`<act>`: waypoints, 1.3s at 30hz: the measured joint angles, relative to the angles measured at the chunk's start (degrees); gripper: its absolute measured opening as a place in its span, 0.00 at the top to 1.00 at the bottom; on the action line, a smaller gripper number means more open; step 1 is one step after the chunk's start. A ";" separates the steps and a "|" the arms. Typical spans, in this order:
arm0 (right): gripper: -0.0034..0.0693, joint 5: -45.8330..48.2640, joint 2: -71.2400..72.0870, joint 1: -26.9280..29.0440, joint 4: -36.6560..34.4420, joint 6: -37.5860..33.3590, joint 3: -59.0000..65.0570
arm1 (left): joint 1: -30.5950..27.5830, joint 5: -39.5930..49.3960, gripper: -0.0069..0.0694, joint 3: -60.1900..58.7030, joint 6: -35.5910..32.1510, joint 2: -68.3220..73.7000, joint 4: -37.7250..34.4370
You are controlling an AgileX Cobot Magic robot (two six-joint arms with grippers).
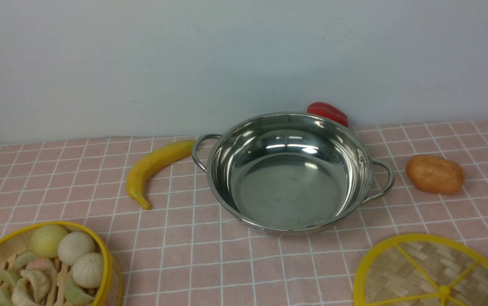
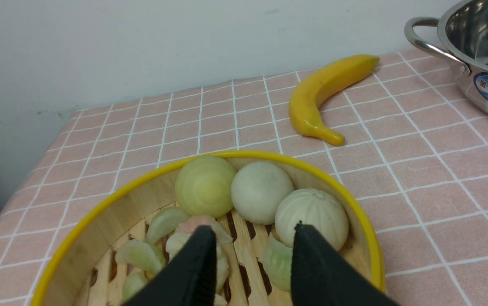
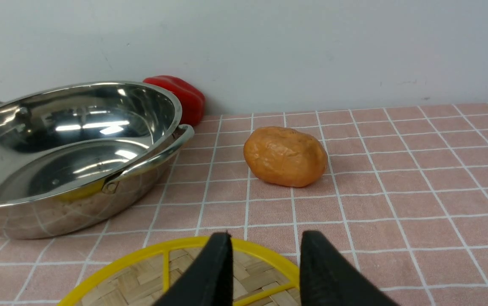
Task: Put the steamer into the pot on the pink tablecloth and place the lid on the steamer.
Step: 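Grasp the rim of the steamer basket holding the buns with the left gripper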
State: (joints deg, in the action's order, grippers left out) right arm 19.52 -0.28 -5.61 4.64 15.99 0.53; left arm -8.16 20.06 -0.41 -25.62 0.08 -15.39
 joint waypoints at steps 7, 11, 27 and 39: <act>0.62 0.00 0.00 0.00 0.00 0.00 0.00 | 0.00 -0.33 0.59 0.00 1.00 0.00 -2.98; 0.62 0.00 0.00 0.00 0.00 0.00 0.00 | 0.00 -0.75 0.59 0.00 4.03 0.00 -14.03; 0.62 0.00 0.00 0.00 0.00 0.00 0.00 | 0.00 -4.70 0.59 6.84 0.99 -0.18 -39.54; 0.62 0.00 0.00 0.00 0.00 0.00 0.00 | 0.00 46.40 0.59 38.84 -2.54 25.40 -2.80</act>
State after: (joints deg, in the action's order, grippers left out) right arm 19.52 -0.28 -5.61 4.64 15.99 0.53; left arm -8.16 66.47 38.43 -28.16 25.48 -18.20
